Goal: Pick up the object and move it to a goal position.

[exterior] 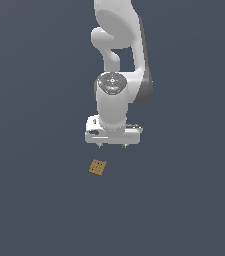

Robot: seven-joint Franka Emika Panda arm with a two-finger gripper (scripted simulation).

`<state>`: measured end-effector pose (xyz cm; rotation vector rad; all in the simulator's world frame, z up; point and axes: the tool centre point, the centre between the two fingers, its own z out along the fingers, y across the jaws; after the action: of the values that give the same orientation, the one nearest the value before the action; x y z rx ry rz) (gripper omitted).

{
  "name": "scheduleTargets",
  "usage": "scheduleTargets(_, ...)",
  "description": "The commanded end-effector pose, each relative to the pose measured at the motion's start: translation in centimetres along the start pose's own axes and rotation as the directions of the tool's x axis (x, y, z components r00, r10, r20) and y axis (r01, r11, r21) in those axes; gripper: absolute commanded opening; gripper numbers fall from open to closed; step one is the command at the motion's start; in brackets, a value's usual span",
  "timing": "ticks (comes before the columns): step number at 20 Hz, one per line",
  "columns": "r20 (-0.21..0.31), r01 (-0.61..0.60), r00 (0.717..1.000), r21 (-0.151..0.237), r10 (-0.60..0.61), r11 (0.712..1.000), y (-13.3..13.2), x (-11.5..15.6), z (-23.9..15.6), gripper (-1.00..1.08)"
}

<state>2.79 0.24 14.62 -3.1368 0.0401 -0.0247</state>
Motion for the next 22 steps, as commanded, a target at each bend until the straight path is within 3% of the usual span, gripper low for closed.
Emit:
scheduleTargets(1, 0.003, -0.048, 0.999, 0.0, 0.048, 0.999, 1.2, 0.8, 1.4, 1.0)
scheduleTargets(12, 0.013, -0.234, 0.972, -0.006, 0.234, 0.972, 5.9, 3.3, 7.4, 1.0)
scheduleTargets(22, 0.015, -0.262, 0.965, -0.009, 0.263, 0.965, 6.7, 3.5, 8.6, 1.0)
